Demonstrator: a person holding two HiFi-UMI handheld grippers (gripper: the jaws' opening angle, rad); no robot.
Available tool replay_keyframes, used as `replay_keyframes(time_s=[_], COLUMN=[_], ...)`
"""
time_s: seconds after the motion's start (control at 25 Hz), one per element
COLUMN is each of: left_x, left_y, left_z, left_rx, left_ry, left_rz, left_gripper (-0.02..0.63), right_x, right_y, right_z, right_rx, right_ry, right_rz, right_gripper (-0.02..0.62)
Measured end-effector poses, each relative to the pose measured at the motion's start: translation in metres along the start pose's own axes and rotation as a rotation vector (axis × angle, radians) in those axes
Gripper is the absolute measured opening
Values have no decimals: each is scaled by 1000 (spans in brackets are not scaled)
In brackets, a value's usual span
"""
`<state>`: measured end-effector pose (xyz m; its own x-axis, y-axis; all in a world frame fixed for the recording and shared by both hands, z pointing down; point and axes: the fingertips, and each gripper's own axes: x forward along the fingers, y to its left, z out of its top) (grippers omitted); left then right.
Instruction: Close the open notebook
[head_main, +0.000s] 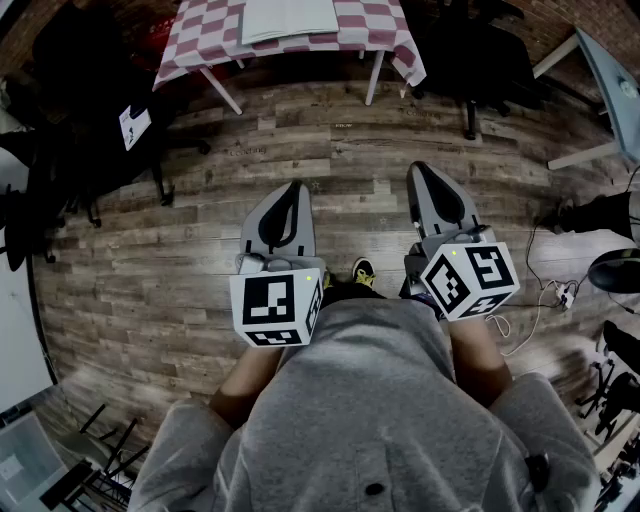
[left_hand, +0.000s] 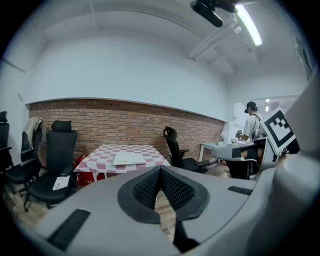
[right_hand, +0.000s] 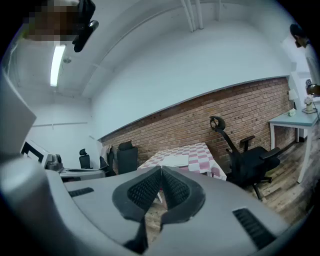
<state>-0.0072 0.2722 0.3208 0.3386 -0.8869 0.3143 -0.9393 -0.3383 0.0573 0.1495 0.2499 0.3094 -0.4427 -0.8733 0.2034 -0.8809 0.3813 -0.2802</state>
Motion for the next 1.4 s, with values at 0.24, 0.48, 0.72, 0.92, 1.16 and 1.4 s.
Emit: replay_keyframes(time_s=[0.24, 0.48, 0.72, 0.92, 1.16, 1.4], left_x=[-13, -32, -46, -61, -67, -67], left_y=[14, 37, 53, 68, 74, 75], left_z=[-2, 0, -4, -6, -5, -2], left_rx=[-15, -14, -13, -14, -15, -13], left_ry=[-5, -22, -25, -29, -44, -55], left_rz=[18, 39, 48, 44, 24, 6], left_gripper=[8, 8, 8, 8, 8, 8], right_x=[-2, -2, 3, 4, 0, 1], right_y=[12, 33, 55, 76, 85, 90], right_z=[-2, -5, -9, -9, -3, -1], right_rx=[25, 21, -17, -13, -25, -39], right_ry=[-8, -13, -12, -26, -42, -45], right_rz=[2, 17, 18, 21, -8, -18], right_gripper=[27, 26, 26, 26, 26, 26])
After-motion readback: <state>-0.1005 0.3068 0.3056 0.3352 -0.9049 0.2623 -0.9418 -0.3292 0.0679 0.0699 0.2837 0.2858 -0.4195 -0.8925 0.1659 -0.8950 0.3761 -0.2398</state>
